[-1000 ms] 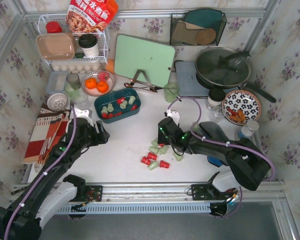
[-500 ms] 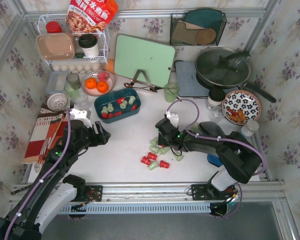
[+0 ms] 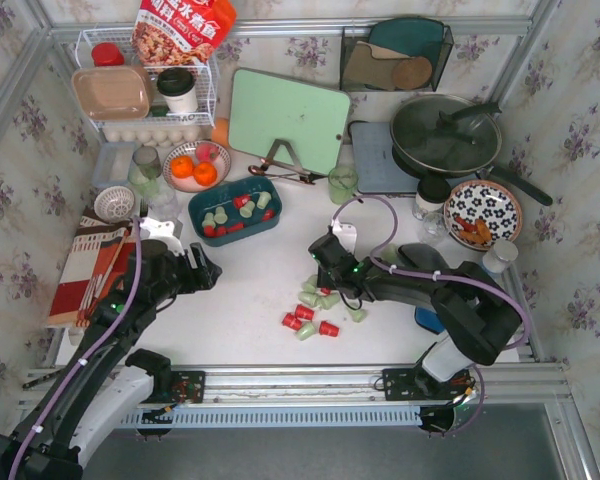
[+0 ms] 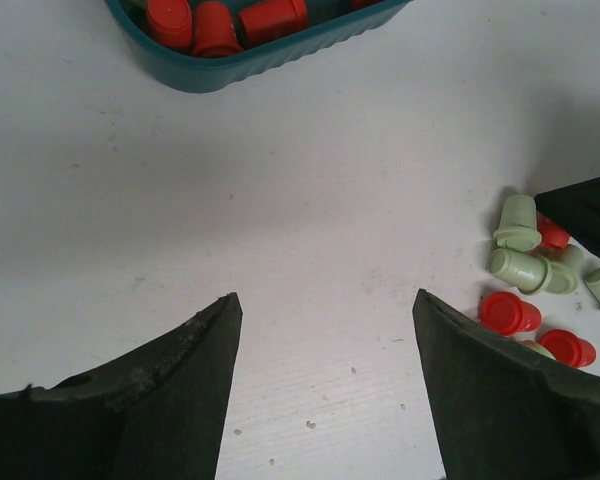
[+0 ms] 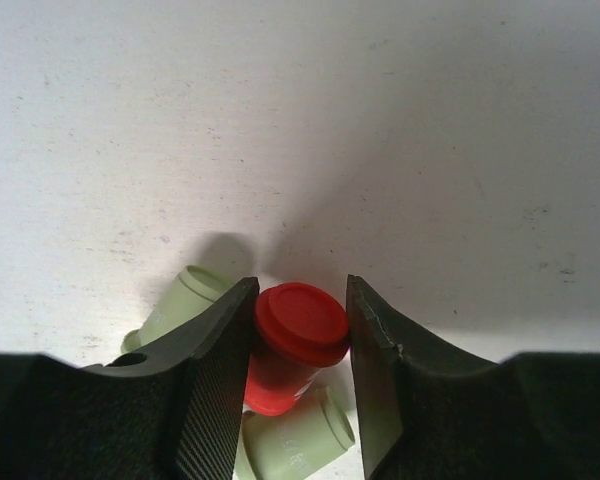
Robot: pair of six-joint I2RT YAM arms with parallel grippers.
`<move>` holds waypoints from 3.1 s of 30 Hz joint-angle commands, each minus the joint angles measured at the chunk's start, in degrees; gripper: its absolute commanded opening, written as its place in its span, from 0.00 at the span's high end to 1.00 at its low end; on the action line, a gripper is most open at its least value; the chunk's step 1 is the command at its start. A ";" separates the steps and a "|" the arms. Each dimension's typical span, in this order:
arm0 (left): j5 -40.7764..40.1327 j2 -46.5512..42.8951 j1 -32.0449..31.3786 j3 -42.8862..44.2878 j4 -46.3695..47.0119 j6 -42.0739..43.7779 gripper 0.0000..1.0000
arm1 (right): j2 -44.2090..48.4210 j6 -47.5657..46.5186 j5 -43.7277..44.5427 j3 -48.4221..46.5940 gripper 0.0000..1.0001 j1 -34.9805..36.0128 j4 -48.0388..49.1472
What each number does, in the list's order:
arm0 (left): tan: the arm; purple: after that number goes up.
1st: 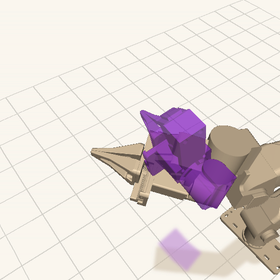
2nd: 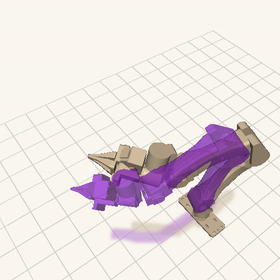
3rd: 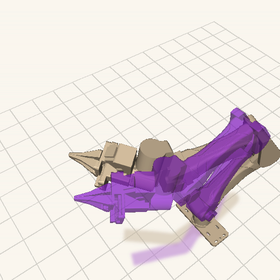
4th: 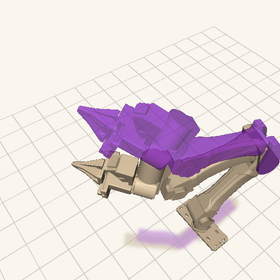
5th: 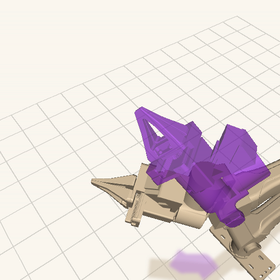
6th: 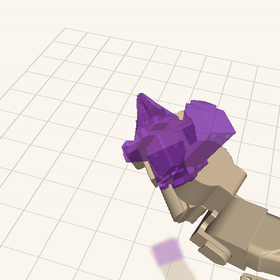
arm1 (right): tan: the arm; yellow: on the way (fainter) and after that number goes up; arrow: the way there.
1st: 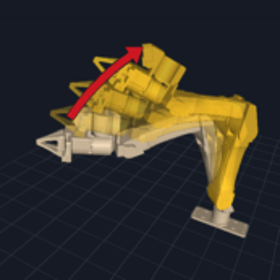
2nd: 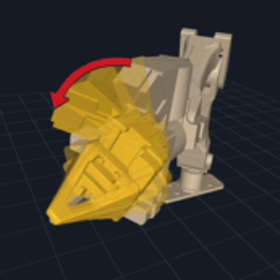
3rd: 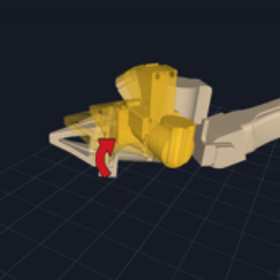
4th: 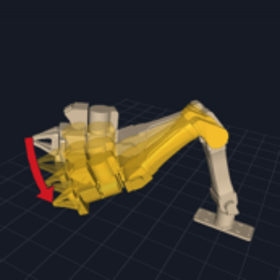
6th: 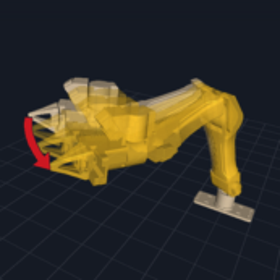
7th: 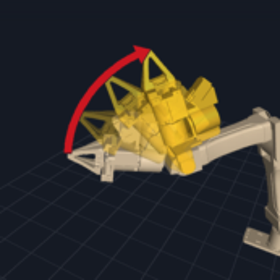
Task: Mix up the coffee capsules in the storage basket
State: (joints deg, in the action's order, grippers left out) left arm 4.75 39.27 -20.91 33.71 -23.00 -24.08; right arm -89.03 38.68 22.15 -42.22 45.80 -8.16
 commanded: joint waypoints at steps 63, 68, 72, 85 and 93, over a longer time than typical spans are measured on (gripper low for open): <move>-6.63 -4.32 0.34 -3.07 -1.29 -3.24 0.01 | -1.86 -29.74 16.58 -20.76 0.00 0.32 16.10; 4.50 -1.28 0.19 -3.26 3.89 0.69 0.02 | 7.69 -26.94 9.76 -8.40 0.00 0.38 21.24; 10.29 2.59 -1.92 -2.37 6.01 2.49 0.12 | 14.84 -24.28 8.13 -0.22 0.00 0.38 24.03; -1.15 12.22 -24.64 -1.01 5.60 6.12 0.13 | 19.52 -24.88 8.17 15.40 0.00 0.34 30.66; -6.95 22.50 -32.72 4.08 6.36 7.07 0.16 | 20.55 -27.58 6.79 16.54 0.00 0.34 32.23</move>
State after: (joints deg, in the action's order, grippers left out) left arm 2.26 57.87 -51.59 35.31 -18.55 -17.28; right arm -69.21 12.67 29.71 -25.26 46.11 20.88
